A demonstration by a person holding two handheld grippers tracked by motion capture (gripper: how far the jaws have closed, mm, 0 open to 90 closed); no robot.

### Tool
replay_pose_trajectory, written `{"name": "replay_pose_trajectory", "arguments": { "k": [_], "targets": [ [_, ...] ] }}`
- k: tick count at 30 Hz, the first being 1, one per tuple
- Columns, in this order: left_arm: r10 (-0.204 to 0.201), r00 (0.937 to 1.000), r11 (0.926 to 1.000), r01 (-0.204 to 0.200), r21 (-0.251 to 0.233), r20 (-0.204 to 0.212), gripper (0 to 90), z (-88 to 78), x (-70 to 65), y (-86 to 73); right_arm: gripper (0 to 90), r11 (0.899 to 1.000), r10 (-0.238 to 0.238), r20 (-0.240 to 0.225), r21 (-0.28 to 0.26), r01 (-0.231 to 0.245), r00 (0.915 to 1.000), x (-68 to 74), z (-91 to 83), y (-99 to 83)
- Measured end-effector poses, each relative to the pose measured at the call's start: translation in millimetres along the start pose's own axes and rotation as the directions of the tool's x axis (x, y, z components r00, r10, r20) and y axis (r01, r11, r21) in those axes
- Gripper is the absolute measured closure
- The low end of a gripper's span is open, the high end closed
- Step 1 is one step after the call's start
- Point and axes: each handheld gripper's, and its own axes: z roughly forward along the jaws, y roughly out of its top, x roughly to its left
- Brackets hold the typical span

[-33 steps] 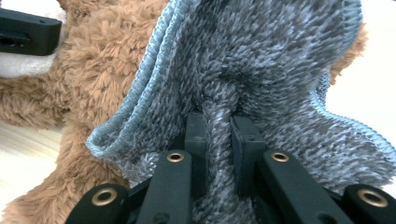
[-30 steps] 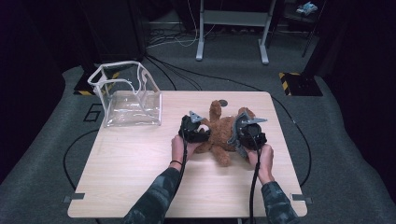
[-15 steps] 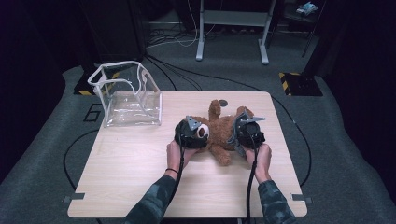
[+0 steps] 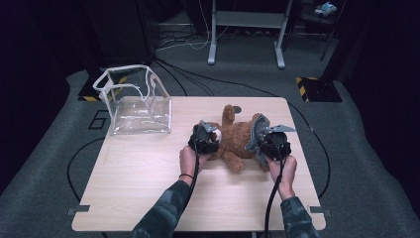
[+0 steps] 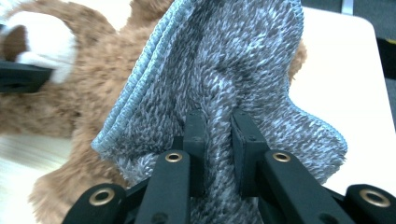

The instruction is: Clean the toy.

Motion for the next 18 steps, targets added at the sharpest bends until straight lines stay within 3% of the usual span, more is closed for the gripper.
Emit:
{"name": "replay_pose_trajectory", "arguments": {
  "k": [2, 6, 9, 12, 14, 18],
  "targets": [
    [-0.019, 0.9997, 0.9996, 0.019, 0.021, 0.017, 45.2, 2.3, 4.0, 4.9, 78.2, 1.000, -0.023, -0.015, -0.015, 0.022, 0.9996, 5.3, -3.9, 2.3],
    [-0.034, 0.9982, 0.9974, 0.031, 0.066, 0.050, 44.6, 7.5, 10.6, 12.2, 78.1, 0.995, -0.097, -0.058, -0.027, 0.096, 0.9936, 30.7, -0.9, 10.0],
    [-0.050, 0.9967, 0.9949, 0.044, 0.091, 0.064, 44.1, 10.3, 15.4, 15.7, 78.0, 0.988, -0.150, -0.081, 0.011, 0.151, 0.9854, 55.6, 19.4, 14.8],
    [-0.064, 0.9953, 0.9939, 0.057, 0.095, 0.072, 44.2, 14.9, 19.3, 14.2, 78.1, 0.980, -0.180, -0.082, 0.071, 0.186, 0.9802, 70.6, 40.7, 13.1],
    [-0.065, 0.9945, 0.9938, 0.057, 0.095, 0.083, 44.3, 16.8, 20.9, 13.8, 78.5, 0.975, -0.207, -0.052, 0.078, 0.210, 0.9770, 73.7, 49.0, 9.1],
    [-0.067, 0.9930, 0.9943, 0.059, 0.090, 0.097, 44.3, 18.9, 23.3, 13.4, 78.9, 0.982, -0.163, -0.041, 0.086, 0.166, 0.9858, 61.1, 44.3, 4.8]
  ]
}}
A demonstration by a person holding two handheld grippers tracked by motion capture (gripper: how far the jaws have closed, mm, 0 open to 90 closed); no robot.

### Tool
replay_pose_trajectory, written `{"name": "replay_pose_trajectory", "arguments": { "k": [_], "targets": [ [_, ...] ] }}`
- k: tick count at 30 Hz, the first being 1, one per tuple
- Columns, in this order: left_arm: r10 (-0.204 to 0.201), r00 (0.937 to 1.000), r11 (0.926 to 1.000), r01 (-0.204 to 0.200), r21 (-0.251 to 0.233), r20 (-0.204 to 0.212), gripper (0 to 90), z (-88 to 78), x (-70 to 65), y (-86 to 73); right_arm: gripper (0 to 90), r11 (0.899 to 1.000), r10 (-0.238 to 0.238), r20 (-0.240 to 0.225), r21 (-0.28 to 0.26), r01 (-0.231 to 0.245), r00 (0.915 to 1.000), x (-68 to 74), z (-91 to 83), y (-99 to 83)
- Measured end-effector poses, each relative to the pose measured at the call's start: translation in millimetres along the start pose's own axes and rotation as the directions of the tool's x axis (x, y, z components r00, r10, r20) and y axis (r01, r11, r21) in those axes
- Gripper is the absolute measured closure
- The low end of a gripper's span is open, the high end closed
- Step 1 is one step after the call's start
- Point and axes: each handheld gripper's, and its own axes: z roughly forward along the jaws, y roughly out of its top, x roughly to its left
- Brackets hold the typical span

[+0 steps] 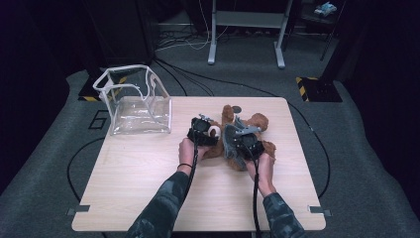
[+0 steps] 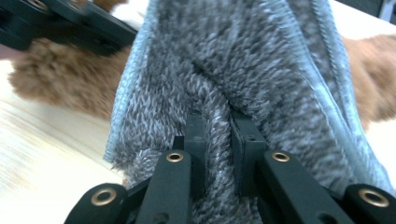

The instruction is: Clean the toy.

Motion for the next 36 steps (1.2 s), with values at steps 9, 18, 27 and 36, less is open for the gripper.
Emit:
{"name": "replay_pose_trajectory", "arguments": {
  "k": [9, 18, 27, 36],
  "targets": [
    [-0.011, 0.9992, 0.9999, 0.012, -0.009, 0.037, 44.4, 1.9, 5.8, -1.3, 79.0, 0.989, 0.139, 0.099, 0.027, -0.143, 0.9852, -55.5, -13.5, -40.5],
    [-0.015, 0.9995, 0.9996, 0.016, -0.022, 0.027, 44.1, 2.8, 5.3, -2.2, 78.3, 0.988, 0.157, 0.110, -0.007, -0.157, 0.9815, -72.4, -34.8, -58.5],
    [-0.011, 0.9996, 0.9994, 0.012, -0.033, 0.028, 44.0, 2.7, 5.4, -4.7, 78.3, 0.998, -0.021, -0.011, -0.059, 0.020, 0.9997, -10.5, -27.4, -8.4],
    [-0.019, 0.9986, 0.9988, 0.021, -0.043, 0.050, 43.9, 2.2, 7.6, -7.4, 79.0, 1.000, 0.019, 0.028, 0.024, -0.020, 0.9994, -21.8, -1.1, -14.4]
  ]
}}
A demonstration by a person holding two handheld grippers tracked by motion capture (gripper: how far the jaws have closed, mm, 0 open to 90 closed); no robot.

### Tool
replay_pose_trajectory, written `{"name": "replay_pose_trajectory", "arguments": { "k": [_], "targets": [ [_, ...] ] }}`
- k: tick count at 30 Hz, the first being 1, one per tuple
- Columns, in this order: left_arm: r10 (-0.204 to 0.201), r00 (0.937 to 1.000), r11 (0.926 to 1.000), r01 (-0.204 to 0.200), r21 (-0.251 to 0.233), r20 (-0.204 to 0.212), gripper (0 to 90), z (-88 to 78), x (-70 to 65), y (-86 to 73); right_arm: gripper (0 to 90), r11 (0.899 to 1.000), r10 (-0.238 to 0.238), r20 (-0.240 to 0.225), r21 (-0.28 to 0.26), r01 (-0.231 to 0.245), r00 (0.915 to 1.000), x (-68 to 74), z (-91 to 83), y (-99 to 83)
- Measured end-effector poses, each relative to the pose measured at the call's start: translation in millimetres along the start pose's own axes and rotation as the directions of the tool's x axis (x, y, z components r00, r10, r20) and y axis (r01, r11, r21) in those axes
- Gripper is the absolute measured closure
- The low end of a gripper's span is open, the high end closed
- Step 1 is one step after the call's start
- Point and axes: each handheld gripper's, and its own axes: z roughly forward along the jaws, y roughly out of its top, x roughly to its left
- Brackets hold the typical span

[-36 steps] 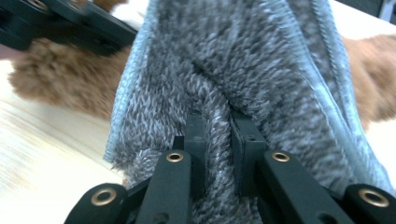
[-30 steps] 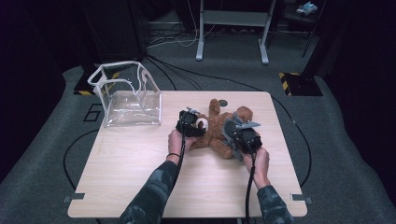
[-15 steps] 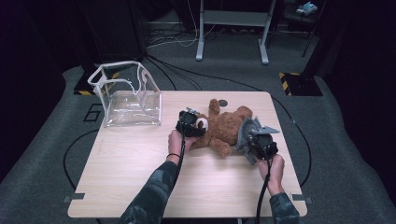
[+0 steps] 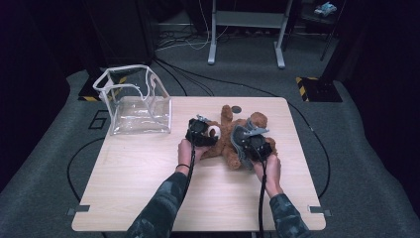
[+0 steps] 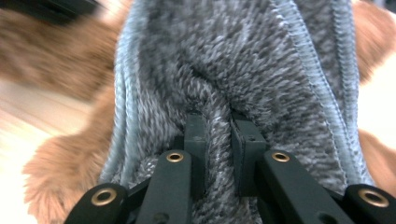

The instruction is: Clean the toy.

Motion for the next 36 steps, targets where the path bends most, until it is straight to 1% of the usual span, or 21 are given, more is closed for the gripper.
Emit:
{"name": "replay_pose_trajectory", "arguments": {
  "k": [2, 4, 5, 7, 8, 10, 11, 12, 14, 16, 17, 18, 19, 21, 23, 24, 27, 28, 31, 33, 36],
  "targets": [
    [0.003, 1.0000, 1.0000, -0.003, -0.002, 0.001, 43.9, 0.0, 0.0, -0.1, 79.1, 1.000, 0.017, 0.030, 0.007, -0.017, 0.9994, -14.6, -0.2, -9.1],
    [-0.005, 1.0000, 1.0000, 0.005, -0.008, 0.001, 43.9, 0.5, 0.0, -0.3, 79.1, 0.997, 0.063, 0.059, 0.032, -0.065, 0.9963, -31.6, 0.5, -20.0],
    [0.001, 1.0000, 1.0000, -0.001, -0.007, 0.000, 43.9, 0.6, 0.2, -0.2, 79.0, 0.993, 0.104, 0.072, 0.046, -0.108, 0.9920, -40.4, 1.1, -25.7],
    [0.001, 1.0000, 1.0000, -0.001, -0.003, 0.000, 43.9, 0.5, 0.0, -0.1, 78.9, 0.987, 0.140, 0.090, 0.060, -0.146, 0.9860, -56.8, 2.4, -35.7],
    [0.001, 1.0000, 1.0000, -0.001, -0.009, -0.003, 43.9, 0.9, 0.1, -0.3, 78.9, 0.984, 0.155, 0.094, 0.069, -0.162, 0.9834, -61.2, 0.9, -39.0],
    [-0.002, 1.0000, 1.0000, 0.002, -0.008, -0.003, 43.9, 0.9, 0.2, -0.2, 78.8, 0.984, 0.167, 0.099, 0.050, -0.173, 0.9809, -64.7, -4.8, -42.0],
    [-0.001, 1.0000, 1.0000, 0.001, -0.009, -0.004, 43.9, 1.0, 0.3, -0.2, 78.7, 0.984, 0.167, 0.094, 0.040, -0.171, 0.9814, -62.6, -9.0, -41.3],
    [-0.002, 1.0000, 0.9999, 0.002, -0.011, -0.006, 43.9, 1.2, 0.5, -0.3, 78.5, 0.989, 0.144, 0.091, 0.023, -0.147, 0.9854, -57.8, -14.3, -39.1],
    [-0.002, 1.0000, 0.9999, 0.002, -0.011, -0.006, 43.9, 1.3, 0.4, -0.3, 78.4, 0.994, 0.107, 0.060, -0.006, -0.107, 0.9925, -47.1, -20.3, -34.1],
    [-0.002, 1.0000, 0.9999, 0.002, -0.010, -0.007, 43.8, 1.2, 0.1, -0.3, 78.4, 0.997, 0.063, 0.024, -0.035, -0.062, 0.9977, -29.5, -25.0, -26.1],
    [-0.003, 1.0000, 0.9999, 0.003, -0.012, -0.007, 43.8, 1.2, 0.0, -0.4, 78.4, 0.999, 0.031, -0.001, -0.037, -0.032, 0.9995, -19.5, -26.6, -21.6],
    [0.005, 1.0000, 1.0000, -0.005, -0.005, -0.006, 43.8, 0.7, 0.3, -0.4, 78.4, 0.999, 0.013, -0.023, -0.043, -0.014, 0.9997, -8.7, -25.9, -16.9],
    [0.011, 0.9999, 0.9999, -0.011, -0.002, -0.005, 43.8, 0.3, 0.5, -0.6, 78.4, 0.999, -0.021, -0.048, -0.041, 0.019, 0.9987, 3.4, -24.3, -11.1],
    [0.007, 1.0000, 1.0000, -0.007, -0.002, -0.002, 43.7, 0.2, 0.3, -0.8, 78.4, 0.998, -0.045, -0.061, -0.040, 0.042, 0.9971, 18.8, -18.4, -3.2],
    [0.004, 1.0000, 1.0000, -0.005, -0.009, -0.003, 43.7, 0.2, 0.5, -1.2, 78.4, 0.998, -0.062, -0.060, -0.029, 0.060, 0.9963, 24.1, -10.3, 1.3],
    [0.007, 1.0000, 0.9999, -0.007, -0.009, -0.001, 43.7, 0.1, 0.9, -1.2, 78.5, 0.999, -0.050, -0.054, -0.014, 0.049, 0.9973, 24.8, -6.1, 2.0],
    [0.007, 1.0000, 1.0000, -0.007, -0.006, 0.006, 43.7, -0.1, 2.0, -1.3, 78.8, 1.000, -0.027, -0.041, 0.009, 0.028, 0.9988, 11.6, 1.2, -2.2],
    [0.008, 0.9999, 0.9999, -0.007, -0.012, 0.007, 43.7, 0.3, 2.3, -1.4, 78.8, 1.000, -0.018, -0.034, 0.009, 0.019, 0.9993, 4.5, 1.6, -5.3],
    [0.002, 1.0000, 0.9999, -0.002, -0.015, 0.008, 43.7, 0.7, 2.3, -1.5, 78.9, 0.999, 0.037, 0.009, 0.026, -0.037, 0.9993, -20.1, -1.4, -16.3],
    [0.002, 0.9999, 0.9999, -0.001, -0.015, 0.010, 43.8, 0.7, 2.3, -1.7, 78.9, 0.995, 0.085, 0.056, 0.041, -0.088, 0.9948, -38.5, -2.3, -24.3],
    [0.005, 0.9999, 0.9999, -0.004, -0.011, 0.011, 43.7, 0.4, 2.3, -1.7, 78.8, 0.983, 0.161, 0.121, 0.069, -0.170, 0.9795, -67.8, -0.4, -36.0]
  ]
}}
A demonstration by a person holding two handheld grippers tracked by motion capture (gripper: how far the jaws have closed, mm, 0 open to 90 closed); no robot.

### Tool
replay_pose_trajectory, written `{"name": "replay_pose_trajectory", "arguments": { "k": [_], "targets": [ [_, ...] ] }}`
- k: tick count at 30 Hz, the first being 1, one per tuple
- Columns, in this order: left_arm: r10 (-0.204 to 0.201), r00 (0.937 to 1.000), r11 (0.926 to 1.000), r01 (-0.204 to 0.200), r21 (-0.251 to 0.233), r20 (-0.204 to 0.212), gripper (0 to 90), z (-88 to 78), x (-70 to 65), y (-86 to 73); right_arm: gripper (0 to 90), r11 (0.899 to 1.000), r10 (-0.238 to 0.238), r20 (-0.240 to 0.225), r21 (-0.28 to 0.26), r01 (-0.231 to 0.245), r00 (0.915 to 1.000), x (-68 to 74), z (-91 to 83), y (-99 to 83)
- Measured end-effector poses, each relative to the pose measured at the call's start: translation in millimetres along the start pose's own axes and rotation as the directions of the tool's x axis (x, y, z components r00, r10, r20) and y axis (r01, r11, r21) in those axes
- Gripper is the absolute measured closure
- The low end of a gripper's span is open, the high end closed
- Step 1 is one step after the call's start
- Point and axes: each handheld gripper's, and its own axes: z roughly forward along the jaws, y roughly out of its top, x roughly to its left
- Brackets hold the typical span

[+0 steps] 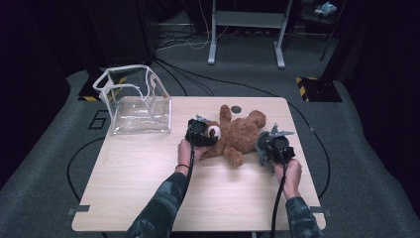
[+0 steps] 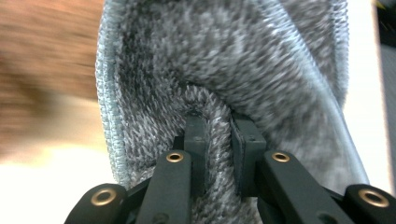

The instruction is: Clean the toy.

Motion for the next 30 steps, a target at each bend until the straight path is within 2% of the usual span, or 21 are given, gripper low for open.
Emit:
{"name": "replay_pose_trajectory", "arguments": {
  "k": [2, 3, 4, 6, 10, 11, 12, 13, 14, 16, 20, 23, 27, 28, 30],
  "targets": [
    [0.000, 1.0000, 1.0000, 0.000, 0.001, -0.002, 43.7, -0.1, -0.4, 0.0, 78.7, 0.999, 0.031, 0.005, 0.014, -0.031, 0.9995, -12.5, 1.5, -4.1],
    [-0.001, 1.0000, 1.0000, 0.001, 0.000, -0.003, 43.7, -0.1, -0.5, -0.1, 78.6, 0.999, 0.041, 0.004, 0.012, -0.041, 0.9991, -13.7, 0.1, -5.4],
    [-0.002, 1.0000, 1.0000, 0.002, 0.000, -0.003, 43.7, -0.1, -0.5, -0.1, 78.6, 0.999, 0.033, 0.009, 0.001, -0.033, 0.9994, -12.4, -2.6, -6.0],
    [-0.002, 1.0000, 1.0000, 0.002, 0.000, -0.005, 43.7, 0.0, -0.7, -0.1, 78.4, 1.000, -0.005, -0.008, -0.019, 0.005, 1.0000, -3.7, -10.3, -5.4],
    [-0.004, 1.0000, 1.0000, 0.004, -0.003, -0.009, 43.7, 0.1, -1.4, -0.2, 78.4, 0.994, -0.089, -0.056, -0.064, 0.085, 0.9944, 26.6, -20.2, 0.9],
    [-0.004, 1.0000, 1.0000, 0.004, -0.003, -0.009, 43.7, 0.1, -1.5, -0.2, 78.4, 0.990, -0.120, -0.082, -0.080, 0.113, 0.9894, 37.3, -19.6, 3.4],
    [-0.006, 0.9999, 1.0000, 0.006, -0.003, -0.009, 43.7, 0.0, -1.8, -0.3, 78.3, 0.988, -0.140, -0.086, -0.085, 0.132, 0.9864, 44.1, -18.5, 5.0],
    [-0.006, 0.9999, 1.0000, 0.006, -0.003, -0.009, 43.7, 0.0, -1.8, -0.4, 78.3, 0.985, -0.159, -0.107, -0.081, 0.151, 0.9815, 55.9, -16.2, 7.1],
    [-0.005, 0.9999, 1.0000, 0.005, -0.003, -0.008, 43.7, -0.2, -1.7, -0.5, 78.4, 0.983, -0.173, -0.125, -0.083, 0.163, 0.9770, 61.9, -14.4, 8.3],
    [-0.005, 1.0000, 1.0000, 0.005, -0.003, -0.007, 43.7, -0.3, -1.4, -0.6, 78.3, 0.982, -0.183, -0.175, -0.082, 0.171, 0.9675, 75.9, -8.2, 10.7],
    [-0.015, 0.9999, 0.9998, 0.015, -0.010, -0.006, 43.7, -0.1, -1.4, -0.9, 78.4, 0.982, -0.186, -0.273, -0.077, 0.172, 0.9437, 95.1, 3.7, 12.0],
    [-0.015, 0.9999, 0.9998, 0.015, -0.012, -0.003, 43.7, -0.3, -0.9, -1.3, 78.4, 0.975, -0.221, -0.304, -0.079, 0.206, 0.9268, 107.6, 2.0, 8.9],
    [-0.014, 0.9999, 0.9999, 0.014, -0.006, 0.000, 43.6, -0.8, -0.7, -1.2, 78.4, 0.967, -0.253, -0.388, -0.070, 0.246, 0.8862, 112.9, -8.4, 2.2],
    [-0.014, 0.9999, 0.9998, 0.014, -0.011, 0.000, 43.6, -0.6, -0.6, -1.4, 78.3, 0.965, -0.258, -0.393, -0.064, 0.253, 0.8826, 111.4, -11.6, 1.1],
    [-0.015, 0.9999, 0.9998, 0.015, -0.012, 0.001, 43.6, -0.6, -0.5, -1.4, 78.3, 0.971, -0.239, -0.393, -0.071, 0.230, 0.8878, 101.5, -19.3, 1.8]
  ]
}}
